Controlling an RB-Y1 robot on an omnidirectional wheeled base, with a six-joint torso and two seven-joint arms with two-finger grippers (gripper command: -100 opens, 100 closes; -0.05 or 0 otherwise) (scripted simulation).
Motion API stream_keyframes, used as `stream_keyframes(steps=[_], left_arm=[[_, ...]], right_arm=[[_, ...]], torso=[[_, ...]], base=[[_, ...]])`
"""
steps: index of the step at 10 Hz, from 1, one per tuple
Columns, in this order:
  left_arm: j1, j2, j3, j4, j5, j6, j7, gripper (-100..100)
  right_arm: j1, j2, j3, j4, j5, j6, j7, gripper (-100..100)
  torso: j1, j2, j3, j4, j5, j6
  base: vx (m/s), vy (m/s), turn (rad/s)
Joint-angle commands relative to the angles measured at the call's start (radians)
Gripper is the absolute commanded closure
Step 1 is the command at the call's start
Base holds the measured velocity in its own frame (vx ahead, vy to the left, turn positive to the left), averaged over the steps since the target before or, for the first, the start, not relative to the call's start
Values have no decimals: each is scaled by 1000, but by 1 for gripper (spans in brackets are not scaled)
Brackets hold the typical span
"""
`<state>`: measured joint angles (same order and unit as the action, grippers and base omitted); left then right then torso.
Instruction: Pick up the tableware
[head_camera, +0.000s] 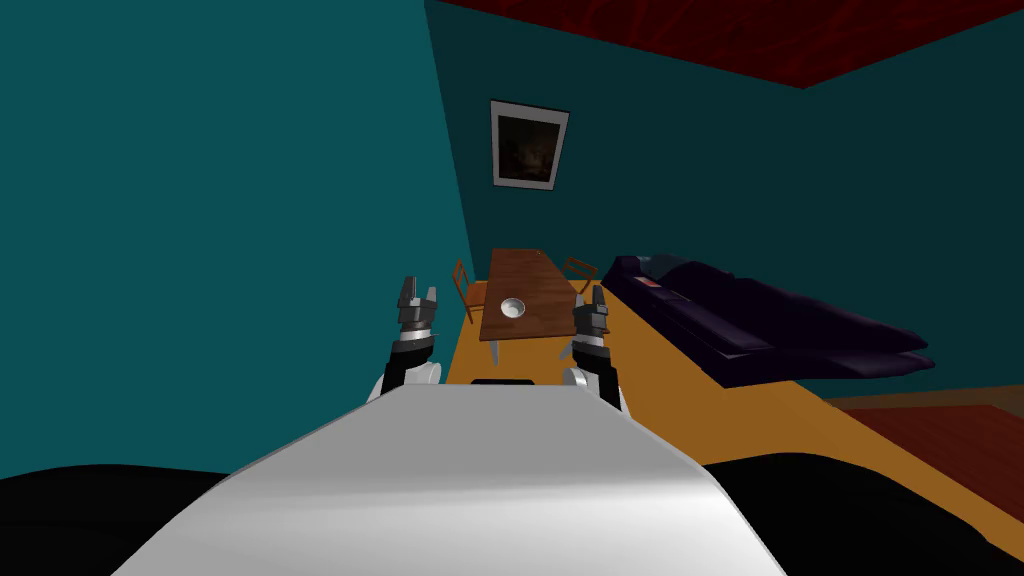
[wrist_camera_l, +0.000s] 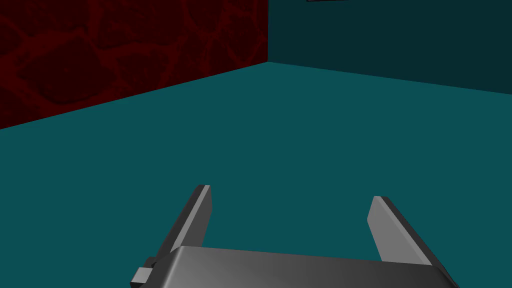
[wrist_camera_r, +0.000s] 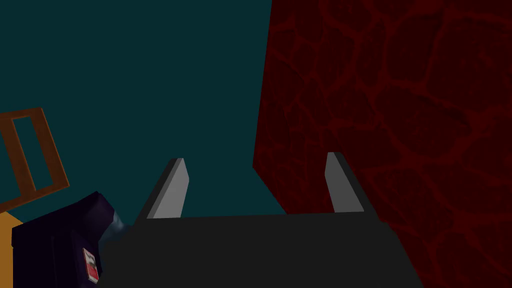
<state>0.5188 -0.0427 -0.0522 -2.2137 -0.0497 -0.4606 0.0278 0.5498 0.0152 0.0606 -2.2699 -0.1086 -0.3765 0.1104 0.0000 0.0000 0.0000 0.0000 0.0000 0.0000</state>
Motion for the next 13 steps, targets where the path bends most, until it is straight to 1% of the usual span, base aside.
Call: stream_keyframes(steps=[1,3,5,6,8,9,10,11,12,13], left_arm=[[0,0,0,0,0,0,0,0],[0,0,0,0,0,0,0,0],[0,0,0,0,0,0,0,0],[0,0,0,0,0,0,0,0],[0,0,0,0,0,0,0,0],[0,0,0,0,0,0,0,0],[0,0,0,0,0,0,0,0],[0,0,0,0,0,0,0,0],[0,0,0,0,0,0,0,0],[0,0,0,0,0,0,0,0]], right_arm=[[-20,-30,10,15,12,3,7,-100],[-66,-73,32,52,41,8,25,-100],[-130,-108,66,109,85,16,52,-100],[-134,-108,66,109,85,16,52,-100],[-209,-133,109,171,140,26,88,-100],[-221,-133,109,184,140,26,88,-100],[-260,-141,133,222,171,31,109,-100],[-270,-141,133,228,171,31,109,-100],[-313,-148,159,266,204,36,131,-100],[-322,-148,159,276,204,36,131,-100]], torso=[[0,0,0,0,0,0],[-1,2,1,0,0,0],[-1,3,2,1,0,0],[-1,4,2,1,0,0],[-1,3,2,1,0,0],[-1,4,2,1,0,0],[-1,4,2,1,0,0],[-1,3,2,1,0,0],[-1,3,2,1,0,0],[-1,3,2,1,0,0]], base=[[-15,-2,32],[-46,-16,54],[-71,-9,77],[-54,-16,32],[-66,-9,92],[-59,-10,35],[-56,-20,80],[-46,-18,45],[-48,-8,78],[-48,-3,53]])
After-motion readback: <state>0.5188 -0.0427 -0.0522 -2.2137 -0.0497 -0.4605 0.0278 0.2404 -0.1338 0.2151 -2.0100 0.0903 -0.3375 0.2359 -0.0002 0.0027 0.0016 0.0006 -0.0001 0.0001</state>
